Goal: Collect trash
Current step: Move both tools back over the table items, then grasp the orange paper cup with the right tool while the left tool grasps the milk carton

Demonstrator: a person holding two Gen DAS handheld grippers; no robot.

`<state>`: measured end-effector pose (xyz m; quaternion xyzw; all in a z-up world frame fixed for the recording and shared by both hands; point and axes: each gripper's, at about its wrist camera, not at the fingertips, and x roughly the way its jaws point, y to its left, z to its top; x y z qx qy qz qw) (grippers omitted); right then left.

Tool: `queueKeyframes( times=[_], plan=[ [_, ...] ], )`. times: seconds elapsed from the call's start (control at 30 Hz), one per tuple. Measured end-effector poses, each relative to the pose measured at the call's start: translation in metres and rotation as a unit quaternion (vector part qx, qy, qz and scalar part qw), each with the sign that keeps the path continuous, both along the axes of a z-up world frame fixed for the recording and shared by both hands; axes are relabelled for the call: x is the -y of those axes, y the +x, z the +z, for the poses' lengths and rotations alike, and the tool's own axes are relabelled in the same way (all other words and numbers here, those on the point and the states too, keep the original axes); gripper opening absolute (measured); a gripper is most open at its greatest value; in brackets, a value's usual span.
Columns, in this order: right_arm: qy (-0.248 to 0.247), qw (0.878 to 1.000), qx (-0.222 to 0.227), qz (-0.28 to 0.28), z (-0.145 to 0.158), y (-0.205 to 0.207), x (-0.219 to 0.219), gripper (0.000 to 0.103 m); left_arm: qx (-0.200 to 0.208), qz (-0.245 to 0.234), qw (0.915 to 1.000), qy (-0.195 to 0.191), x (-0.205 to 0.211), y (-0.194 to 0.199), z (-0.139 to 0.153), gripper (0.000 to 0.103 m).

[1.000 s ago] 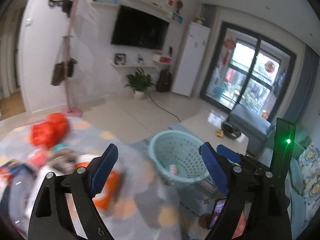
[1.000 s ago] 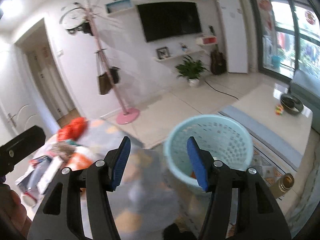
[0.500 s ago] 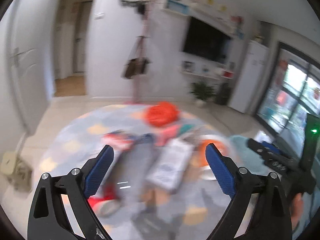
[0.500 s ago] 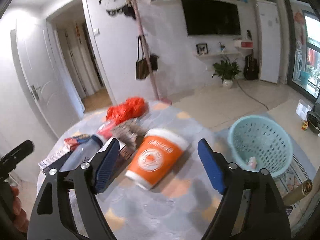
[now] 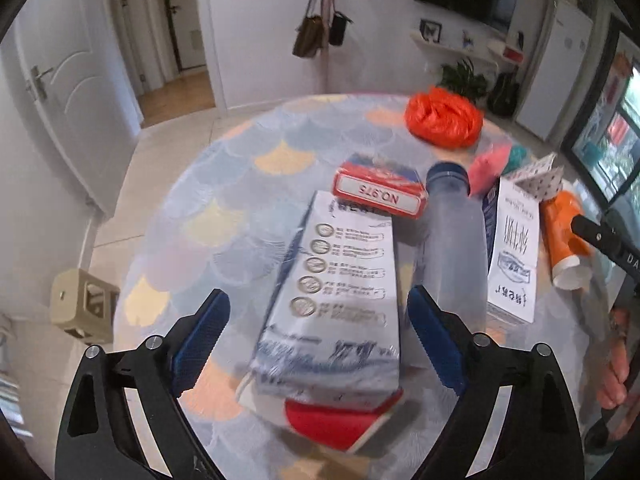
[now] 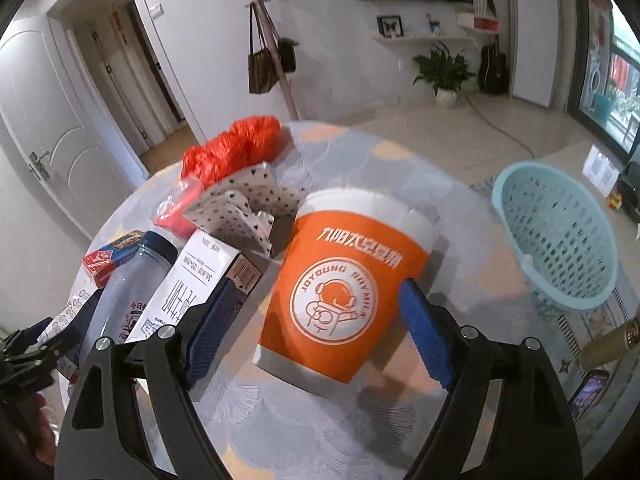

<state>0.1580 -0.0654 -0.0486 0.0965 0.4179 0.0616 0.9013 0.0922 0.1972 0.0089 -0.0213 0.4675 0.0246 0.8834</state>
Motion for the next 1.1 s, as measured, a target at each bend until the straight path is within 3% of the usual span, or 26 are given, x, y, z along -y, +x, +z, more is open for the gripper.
queueKeyframes(
  times=[0.17, 0.23, 0.37, 0.4, 0.43, 0.77, 1.1],
  plan=[
    [-0.008, 1.0, -0.007, -0.003, -0.005, 0.008, -0.005, 0.079, -0.019, -0.008, 0.9998, -0.003, 0.006, 0.014, -0.012, 0.083],
    [-0.009, 1.0, -0.012, -0.006, -0.007, 0.012, -0.005, 0.079, -0.029, -0.009, 0.9995, -0.006, 0.006, 0.018, -0.016, 0.073],
    [-0.001, 0.999, -0.034, -0.008, -0.016, 0.017, -0.003, 0.079, -0.04, -0.012, 0.9991, -0.006, 0.007, 0.022, -0.027, 0.068],
    [0.006, 0.999, -0.038, -0.006, -0.019, 0.017, -0.001, 0.079, -0.039, -0.012, 0.9991, -0.006, 0.008, 0.022, -0.029, 0.058],
    [0.009, 0.999, -0.037, -0.003, -0.019, 0.016, -0.001, 0.077, -0.037, -0.012, 0.9992, -0.012, 0.007, 0.022, -0.029, 0.057],
    [0.008, 1.0, 0.007, -0.004, -0.005, -0.01, 0.007, 0.074, 0.056, 0.001, 0.9979, -0.033, 0.003, -0.014, 0.005, 0.055],
    [0.01, 0.997, 0.078, -0.016, 0.04, -0.041, 0.025, 0.074, 0.129, -0.018, 0.9904, -0.048, 0.023, -0.038, 0.054, 0.055]
  ],
)
